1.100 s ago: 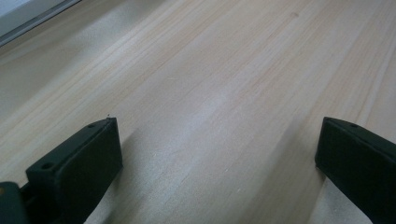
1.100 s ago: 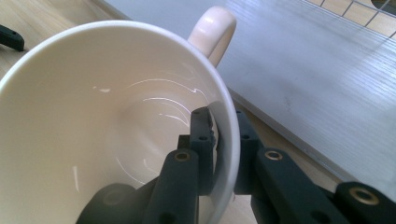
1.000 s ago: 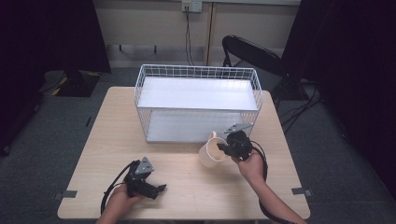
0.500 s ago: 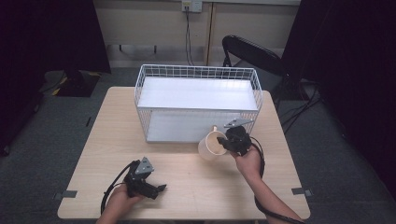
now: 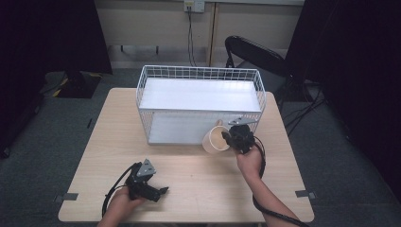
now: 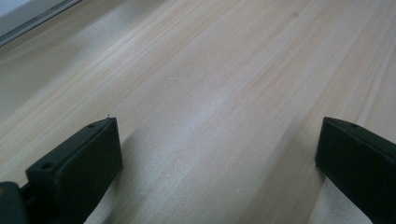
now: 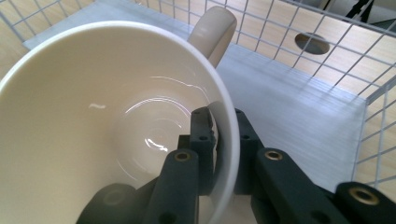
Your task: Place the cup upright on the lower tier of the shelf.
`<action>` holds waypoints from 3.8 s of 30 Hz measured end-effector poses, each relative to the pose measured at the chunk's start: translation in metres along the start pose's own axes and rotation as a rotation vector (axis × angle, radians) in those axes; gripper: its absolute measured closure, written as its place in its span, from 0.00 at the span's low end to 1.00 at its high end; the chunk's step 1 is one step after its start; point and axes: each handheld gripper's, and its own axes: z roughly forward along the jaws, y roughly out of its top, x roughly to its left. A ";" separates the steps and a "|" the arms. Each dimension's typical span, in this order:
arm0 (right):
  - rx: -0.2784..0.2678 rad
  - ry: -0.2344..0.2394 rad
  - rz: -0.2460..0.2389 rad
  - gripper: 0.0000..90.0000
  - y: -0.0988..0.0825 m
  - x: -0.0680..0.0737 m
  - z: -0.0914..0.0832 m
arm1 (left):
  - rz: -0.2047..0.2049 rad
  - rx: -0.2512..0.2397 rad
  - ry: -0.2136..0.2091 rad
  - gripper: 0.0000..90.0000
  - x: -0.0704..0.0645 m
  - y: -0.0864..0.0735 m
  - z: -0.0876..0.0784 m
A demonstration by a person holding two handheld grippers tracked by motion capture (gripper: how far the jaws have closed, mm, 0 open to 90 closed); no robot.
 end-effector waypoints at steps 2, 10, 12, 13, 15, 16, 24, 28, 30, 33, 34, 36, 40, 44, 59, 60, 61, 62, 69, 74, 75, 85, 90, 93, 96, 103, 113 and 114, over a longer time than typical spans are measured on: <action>-0.002 -0.003 0.002 0.93 0.000 0.000 0.001 | 0.000 0.000 0.000 0.00 0.000 0.000 0.000; -0.010 -0.045 0.007 0.93 -0.003 0.000 0.010 | 0.000 0.000 0.000 0.00 0.000 0.000 0.000; -0.016 -0.063 0.005 0.93 -0.004 0.000 0.013 | 0.000 0.000 0.000 0.00 0.000 0.000 0.000; -0.018 -0.068 0.006 0.93 -0.004 0.000 0.014 | 0.000 0.000 0.000 0.00 0.000 0.000 0.000; -0.027 -0.082 0.007 0.93 -0.004 0.000 0.016 | 0.000 0.000 0.000 0.00 0.000 0.000 0.000; -0.031 -0.086 0.008 0.93 -0.004 0.000 0.016 | 0.000 0.000 0.000 0.00 0.000 0.000 0.000; -0.040 -0.120 0.013 0.93 -0.002 -0.004 0.019 | 0.000 0.000 0.000 0.00 0.000 0.000 0.000; -0.044 -0.128 0.023 0.93 -0.002 -0.007 0.020 | 0.000 0.000 0.000 0.00 0.000 0.000 0.000; -0.043 -0.136 0.024 0.93 -0.002 -0.008 0.022 | 0.000 0.000 0.000 0.00 0.000 0.000 0.000; -0.044 -0.149 0.024 0.93 -0.004 -0.008 0.024 | 0.001 0.000 -0.001 0.00 0.000 0.000 0.000; -0.050 -0.153 0.027 0.93 -0.004 -0.008 0.025 | 0.000 0.000 0.000 0.00 0.000 0.000 0.000; -0.056 -0.159 0.026 0.93 -0.005 -0.008 0.026 | 0.000 0.000 0.000 0.00 0.000 0.000 0.000; -0.067 -0.173 0.028 0.92 -0.005 -0.006 0.029 | 0.000 0.000 0.000 0.00 0.000 0.000 0.000; -0.076 -0.191 0.011 0.92 -0.004 -0.003 0.032 | 0.000 0.000 0.000 0.00 0.000 0.000 0.000; -0.091 -0.214 0.038 0.92 0.000 -0.002 0.040 | 0.000 0.000 0.000 0.00 0.000 0.000 0.000; -0.093 -0.215 0.042 0.92 0.001 -0.003 0.041 | 0.000 0.000 0.000 0.00 0.000 0.000 0.000; -0.095 -0.214 0.043 0.92 0.001 -0.002 0.042 | 0.000 0.000 0.000 0.00 0.000 0.000 0.000; -0.097 -0.222 0.041 0.92 0.001 -0.002 0.042 | 0.001 0.000 0.000 0.00 0.000 0.000 0.000; -0.114 -0.231 0.048 0.90 0.001 -0.001 0.044 | 0.000 0.000 0.000 0.00 0.000 0.000 0.000; -0.139 -0.234 0.065 0.79 0.003 0.000 0.042 | 0.000 0.000 0.000 0.00 0.000 0.000 0.000; -0.142 -0.236 0.067 0.77 0.004 0.000 0.042 | 0.000 0.000 0.000 0.00 0.000 0.000 0.000; -0.187 -0.237 0.091 0.55 0.007 -0.004 0.035 | 0.001 0.000 0.000 0.00 0.000 0.000 0.000; -0.207 -0.195 0.122 0.42 0.006 -0.006 0.030 | 0.000 0.000 0.000 0.00 0.000 0.000 0.000; -0.206 -0.161 0.121 0.35 0.006 -0.005 0.026 | 0.000 0.000 0.000 0.00 0.000 0.000 0.000; -0.214 -0.122 0.125 0.29 0.006 -0.005 0.023 | 0.000 0.000 0.000 0.00 0.000 0.000 0.000; -0.240 -0.063 0.112 0.21 0.006 -0.001 0.013 | 0.001 0.000 0.000 0.00 0.000 0.000 0.000; -0.176 -0.068 0.093 0.20 -0.005 0.001 0.020 | 0.000 0.000 0.000 0.00 0.000 0.000 0.000; -0.174 -0.073 0.094 0.20 -0.005 0.001 0.021 | 0.000 0.000 0.000 0.00 0.000 0.000 0.000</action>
